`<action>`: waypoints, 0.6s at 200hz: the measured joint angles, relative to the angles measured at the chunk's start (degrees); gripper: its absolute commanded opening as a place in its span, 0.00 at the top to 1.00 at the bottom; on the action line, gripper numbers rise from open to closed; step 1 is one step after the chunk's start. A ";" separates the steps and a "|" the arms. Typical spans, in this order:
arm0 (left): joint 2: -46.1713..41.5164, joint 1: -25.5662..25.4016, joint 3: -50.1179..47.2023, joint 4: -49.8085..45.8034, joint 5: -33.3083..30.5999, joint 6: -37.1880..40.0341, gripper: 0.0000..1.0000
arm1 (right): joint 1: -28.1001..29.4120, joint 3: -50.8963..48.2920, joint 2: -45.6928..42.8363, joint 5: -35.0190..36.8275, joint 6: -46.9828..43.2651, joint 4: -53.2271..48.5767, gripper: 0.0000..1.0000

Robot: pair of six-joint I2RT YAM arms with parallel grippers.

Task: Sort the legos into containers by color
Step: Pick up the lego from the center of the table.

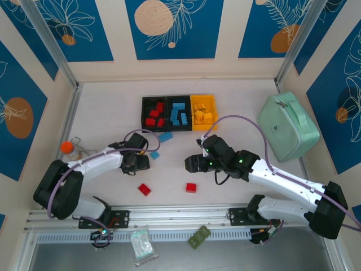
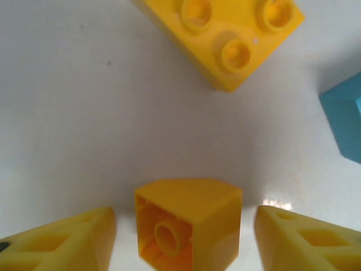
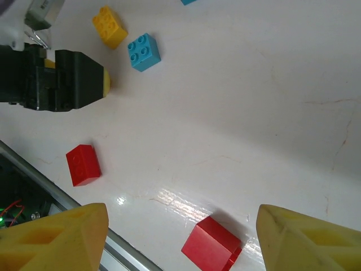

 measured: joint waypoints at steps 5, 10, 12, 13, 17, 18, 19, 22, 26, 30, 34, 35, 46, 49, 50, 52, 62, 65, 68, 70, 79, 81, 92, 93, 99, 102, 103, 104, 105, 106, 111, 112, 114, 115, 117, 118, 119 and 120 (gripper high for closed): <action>0.46 0.04 0.13 0.39 -0.11 -0.02 0.45 | 0.00 0.00 0.02 0.00 0.04 0.07 0.30; 0.83 0.09 0.28 0.57 -0.17 0.31 0.47 | 0.00 0.00 0.02 0.00 0.24 0.17 0.30; 1.03 0.11 0.31 0.72 -0.15 0.22 0.49 | 0.00 0.00 0.02 0.00 0.22 0.22 0.30; 1.11 0.11 0.35 0.74 -0.17 0.44 0.49 | 0.00 0.00 0.02 0.00 0.22 0.24 0.30; 1.38 0.11 0.39 0.87 -0.22 0.44 0.53 | 0.00 0.00 0.04 0.00 0.33 0.33 0.30; 1.44 0.13 0.44 0.94 -0.28 0.33 0.54 | 0.00 0.00 0.04 0.00 0.37 0.35 0.30; 1.49 0.13 0.46 0.96 -0.35 0.42 0.54 | 0.00 0.00 0.04 0.00 0.39 0.35 0.30; 1.70 0.13 0.50 0.87 -0.61 0.63 0.56 | 0.00 0.00 0.04 0.00 0.39 0.39 0.30; 1.79 0.20 0.52 0.87 -0.70 0.50 0.57 | 0.00 0.00 0.04 0.00 0.44 0.42 0.30; 1.81 0.24 0.57 0.74 -0.85 0.72 0.59 | 0.00 0.00 0.07 0.00 0.44 0.44 0.30; 1.79 0.28 0.61 0.66 -0.85 0.70 0.60 | 0.00 0.00 0.07 0.00 0.44 0.48 0.30; 1.79 0.28 0.61 0.63 -0.85 0.76 0.60 | 0.00 0.00 0.09 0.00 0.44 0.50 0.30; 1.77 0.28 0.76 0.55 -0.83 0.66 0.63 | 0.00 0.00 0.33 0.00 0.44 0.70 0.31; 1.77 0.28 0.81 0.50 -0.81 0.83 0.64 | 0.04 0.00 0.42 0.00 0.44 0.74 0.31; 1.77 0.28 0.81 0.48 -0.83 0.76 0.64 | 0.07 0.00 0.46 0.00 0.44 0.76 0.31; 1.77 0.28 0.83 0.46 -0.81 0.76 0.65 | 0.09 0.00 0.50 0.00 0.44 0.79 0.31; 1.77 0.28 0.90 0.35 -0.79 0.96 0.68 | 0.22 0.00 0.94 0.00 0.44 0.79 0.31; 1.77 0.28 0.92 0.33 -0.74 1.05 0.69 | 0.24 0.00 1.05 -0.02 0.46 0.76 0.31; 1.77 0.31 0.92 0.33 -0.76 1.05 0.70 | 0.28 0.00 1.16 0.00 0.44 0.76 0.31; 1.77 0.28 0.92 0.33 -0.76 1.09 0.70 | 0.28 0.00 1.20 0.00 0.44 0.76 0.31; 1.70 0.31 0.92 0.28 -0.72 1.25 0.71 | 0.31 0.00 1.27 -0.02 0.46 0.76 0.31; 1.68 0.31 0.94 0.26 -0.66 1.33 0.72 | 0.31 0.00 1.27 0.00 0.46 0.76 0.31; 1.57 0.31 1.01 0.11 -0.52 1.70 0.72 | 0.31 0.00 1.27 0.00 0.48 0.79 0.31; 1.57 0.31 1.01 0.09 -0.52 1.70 0.72 | 0.31 0.00 1.27 0.00 0.48 0.79 0.31; 1.46 0.31 1.09 -0.04 -0.33 1.92 0.72 | 0.31 -0.02 1.27 0.02 0.63 0.76 0.31; 1.46 0.31 1.14 -0.04 -0.28 2.03 0.72 | 0.31 -0.04 1.25 0.02 0.66 0.76 0.31; 1.44 0.31 1.16 -0.04 -0.20 2.08 0.72 | 0.31 -0.07 1.22 0.02 0.66 0.76 0.31; 1.42 0.31 1.20 -0.04 -0.13 2.05 0.72 | 0.31 -0.09 1.22 0.02 0.68 0.76 0.31; 1.36 0.31 1.27 -0.07 -0.09 2.10 0.72 | 0.31 -0.11 1.22 0.02 0.72 0.79 0.31; 1.33 0.31 1.31 -0.09 -0.04 2.10 0.72 | 0.31 -0.13 1.20 0.02 0.76 0.81 0.31; 1.27 0.31 1.60 -0.20 0.15 2.12 0.72 | 0.31 -0.24 1.11 0.04 0.85 0.81 0.31; 1.22 0.31 1.70 -0.22 0.20 2.12 0.72 | 0.31 -0.28 1.11 0.02 0.87 0.81 0.31; 1.20 0.31 1.84 -0.24 0.31 2.12 0.72 | 0.31 -0.35 1.07 0.04 0.90 0.83 0.31; 1.18 0.31 1.90 -0.26 0.33 2.12 0.72 | 0.31 -0.42 1.01 0.04 0.90 0.85 0.31; 1.09 0.31 2.10 -0.31 0.42 2.14 0.72 | 0.31 -0.52 0.96 0.04 0.94 0.90 0.31; 1.03 0.31 2.23 -0.35 0.48 2.16 0.72 | 0.31 -0.57 0.92 0.04 0.96 0.92 0.31; 1.01 0.31 2.29 -0.37 0.50 2.16 0.72 | 0.31 -0.66 0.85 0.04 1.01 0.94 0.31; 0.98 0.31 2.43 -0.44 0.57 2.21 0.72 | 0.31 -0.70 0.81 0.04 1.05 0.96 0.31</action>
